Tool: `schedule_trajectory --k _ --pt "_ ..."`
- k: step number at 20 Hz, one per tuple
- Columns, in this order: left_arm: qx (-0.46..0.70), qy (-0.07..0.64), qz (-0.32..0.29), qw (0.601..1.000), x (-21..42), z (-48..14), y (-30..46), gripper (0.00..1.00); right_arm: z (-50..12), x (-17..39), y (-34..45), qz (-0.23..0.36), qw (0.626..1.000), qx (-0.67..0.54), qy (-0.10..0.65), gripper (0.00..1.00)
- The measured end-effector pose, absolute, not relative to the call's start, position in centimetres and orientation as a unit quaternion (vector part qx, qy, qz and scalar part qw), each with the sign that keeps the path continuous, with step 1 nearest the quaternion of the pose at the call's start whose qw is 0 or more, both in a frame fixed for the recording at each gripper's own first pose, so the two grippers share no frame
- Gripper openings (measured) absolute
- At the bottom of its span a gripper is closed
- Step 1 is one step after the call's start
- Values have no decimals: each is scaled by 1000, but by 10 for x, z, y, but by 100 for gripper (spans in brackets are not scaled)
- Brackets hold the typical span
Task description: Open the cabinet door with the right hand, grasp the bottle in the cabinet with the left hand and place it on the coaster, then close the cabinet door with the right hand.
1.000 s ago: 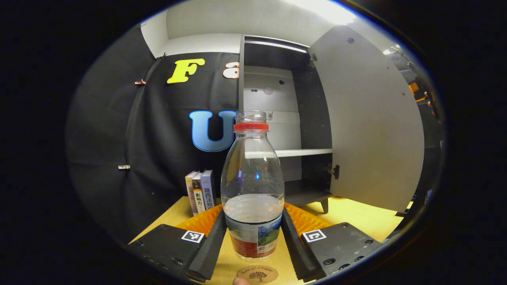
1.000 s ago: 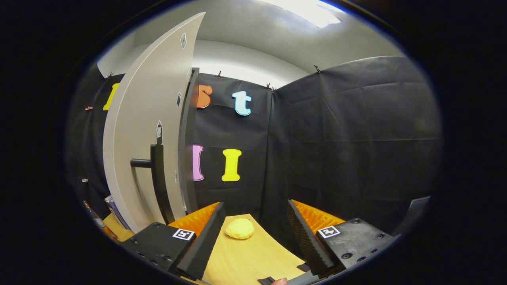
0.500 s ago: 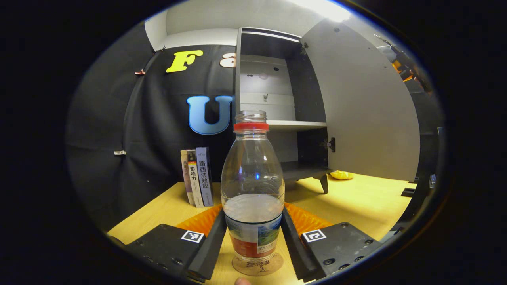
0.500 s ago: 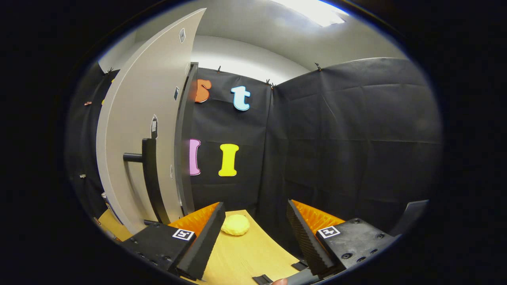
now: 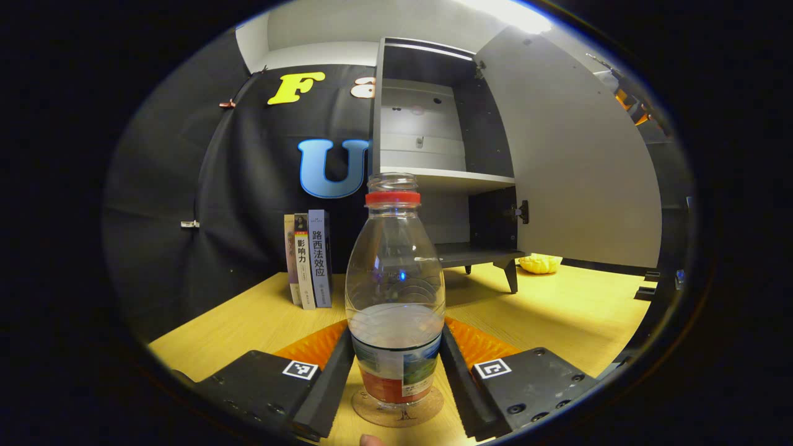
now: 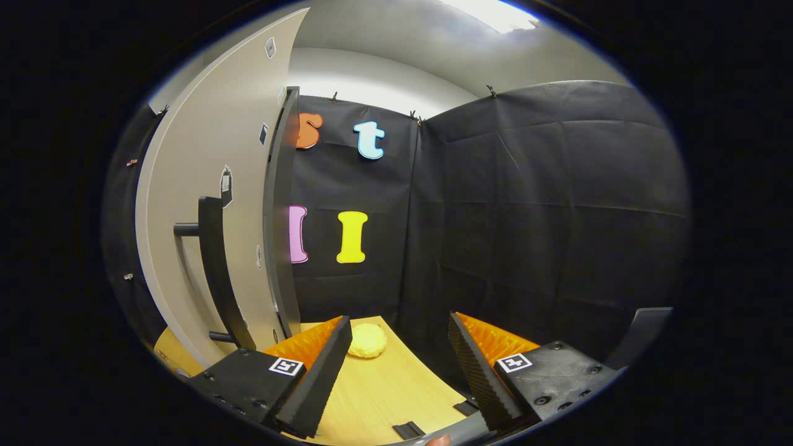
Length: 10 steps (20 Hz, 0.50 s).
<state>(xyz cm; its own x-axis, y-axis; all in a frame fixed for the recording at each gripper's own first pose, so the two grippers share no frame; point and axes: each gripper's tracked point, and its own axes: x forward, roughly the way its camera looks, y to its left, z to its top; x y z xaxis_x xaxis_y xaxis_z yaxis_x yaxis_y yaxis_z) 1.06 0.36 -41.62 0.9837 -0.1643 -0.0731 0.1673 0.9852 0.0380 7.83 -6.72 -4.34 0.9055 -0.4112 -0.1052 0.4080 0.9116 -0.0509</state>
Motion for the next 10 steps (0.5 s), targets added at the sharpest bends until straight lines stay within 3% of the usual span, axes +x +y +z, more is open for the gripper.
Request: schedule_trajectory --k 6,10 --pt "17 49 -68 996 12 -421 4 80 -50 75 -65 -209 975 -7 70 97" --pt "15 64 -63 996 10 -421 2 89 -51 76 -62 -200 977 -8 71 98"
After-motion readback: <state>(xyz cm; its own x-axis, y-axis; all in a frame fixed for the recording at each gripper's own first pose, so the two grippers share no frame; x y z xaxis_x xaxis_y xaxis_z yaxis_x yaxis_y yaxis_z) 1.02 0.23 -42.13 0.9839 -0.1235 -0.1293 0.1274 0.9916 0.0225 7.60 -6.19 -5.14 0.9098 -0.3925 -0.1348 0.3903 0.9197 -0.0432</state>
